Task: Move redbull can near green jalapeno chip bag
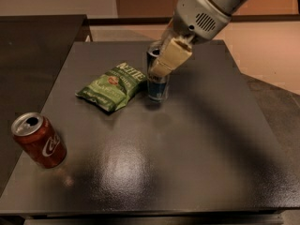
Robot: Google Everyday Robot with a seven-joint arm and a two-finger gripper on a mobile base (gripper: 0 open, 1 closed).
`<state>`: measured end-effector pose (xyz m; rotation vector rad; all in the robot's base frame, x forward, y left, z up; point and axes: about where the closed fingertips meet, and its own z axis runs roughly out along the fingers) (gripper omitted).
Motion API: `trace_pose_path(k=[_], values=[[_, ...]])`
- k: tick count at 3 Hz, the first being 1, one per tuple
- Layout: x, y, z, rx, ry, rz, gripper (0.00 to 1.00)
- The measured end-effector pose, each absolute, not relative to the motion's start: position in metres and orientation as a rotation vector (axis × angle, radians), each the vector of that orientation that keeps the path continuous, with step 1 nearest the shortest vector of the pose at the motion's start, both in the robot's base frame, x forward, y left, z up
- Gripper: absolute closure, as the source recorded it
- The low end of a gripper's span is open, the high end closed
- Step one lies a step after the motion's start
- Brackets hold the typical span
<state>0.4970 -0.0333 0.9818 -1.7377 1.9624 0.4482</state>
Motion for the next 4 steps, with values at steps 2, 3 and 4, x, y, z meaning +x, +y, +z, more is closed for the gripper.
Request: trace_pose_path(k=[2, 3, 4], values=[[0.531, -0.028, 0.953, -1.639, 2.092, 0.468, 1.00], [0.539, -0.028, 0.947, -1.591, 2.085, 0.476, 1.00], [0.546, -0.025, 0.942, -1.579, 2.063, 0.494, 0.83]])
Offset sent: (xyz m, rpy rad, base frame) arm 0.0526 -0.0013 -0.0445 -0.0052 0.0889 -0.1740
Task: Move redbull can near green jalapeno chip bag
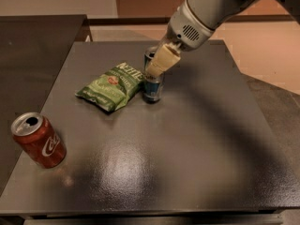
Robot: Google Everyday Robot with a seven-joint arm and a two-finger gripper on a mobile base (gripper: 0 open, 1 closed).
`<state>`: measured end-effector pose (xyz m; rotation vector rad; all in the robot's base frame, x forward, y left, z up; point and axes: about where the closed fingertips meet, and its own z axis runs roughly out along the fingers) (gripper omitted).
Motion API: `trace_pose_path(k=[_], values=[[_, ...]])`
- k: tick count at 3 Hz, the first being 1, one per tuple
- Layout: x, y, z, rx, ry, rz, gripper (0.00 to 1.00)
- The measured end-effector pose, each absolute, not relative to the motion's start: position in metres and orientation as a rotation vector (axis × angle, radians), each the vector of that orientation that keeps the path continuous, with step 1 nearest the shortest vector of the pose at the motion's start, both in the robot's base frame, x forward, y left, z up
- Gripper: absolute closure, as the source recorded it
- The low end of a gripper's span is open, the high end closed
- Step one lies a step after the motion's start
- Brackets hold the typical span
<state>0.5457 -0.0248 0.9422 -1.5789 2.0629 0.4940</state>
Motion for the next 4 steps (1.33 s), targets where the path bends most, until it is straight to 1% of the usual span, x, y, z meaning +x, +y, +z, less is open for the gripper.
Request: trace_pose_path(k=[3, 4], values=[[0.550, -0.020, 0.923, -1.625, 2.063, 0.494, 0.14], [0.549, -0.018, 0.923, -1.629, 2.061, 0.495, 0.00]])
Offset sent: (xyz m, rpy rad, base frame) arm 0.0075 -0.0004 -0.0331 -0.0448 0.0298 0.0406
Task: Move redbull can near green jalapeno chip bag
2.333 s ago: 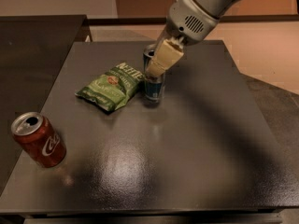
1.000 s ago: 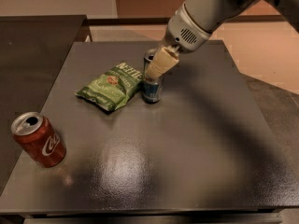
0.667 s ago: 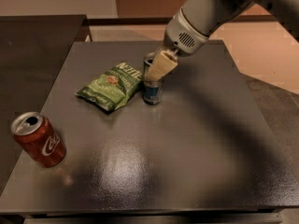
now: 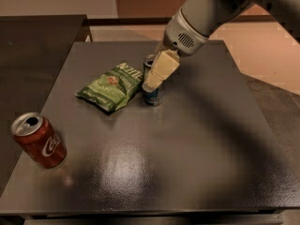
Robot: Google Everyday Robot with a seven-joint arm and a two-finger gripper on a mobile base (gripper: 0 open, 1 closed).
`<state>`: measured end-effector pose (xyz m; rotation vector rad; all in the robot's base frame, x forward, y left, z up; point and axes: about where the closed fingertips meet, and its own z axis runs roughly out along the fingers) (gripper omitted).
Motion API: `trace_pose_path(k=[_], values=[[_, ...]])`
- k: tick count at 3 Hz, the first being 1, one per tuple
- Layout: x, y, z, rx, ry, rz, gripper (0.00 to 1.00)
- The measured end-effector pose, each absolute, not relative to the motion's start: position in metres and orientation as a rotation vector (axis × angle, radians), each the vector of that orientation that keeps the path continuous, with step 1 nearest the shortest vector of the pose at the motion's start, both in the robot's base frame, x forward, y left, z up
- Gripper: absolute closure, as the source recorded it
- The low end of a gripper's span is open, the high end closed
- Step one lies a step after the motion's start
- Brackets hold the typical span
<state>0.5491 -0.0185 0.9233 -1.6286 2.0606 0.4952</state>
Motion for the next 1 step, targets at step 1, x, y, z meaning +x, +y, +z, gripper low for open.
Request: trace_pose_path(k=[1], values=[[0.5491, -0.0184, 0.9233, -1.629, 2.061, 0.495, 0.00]])
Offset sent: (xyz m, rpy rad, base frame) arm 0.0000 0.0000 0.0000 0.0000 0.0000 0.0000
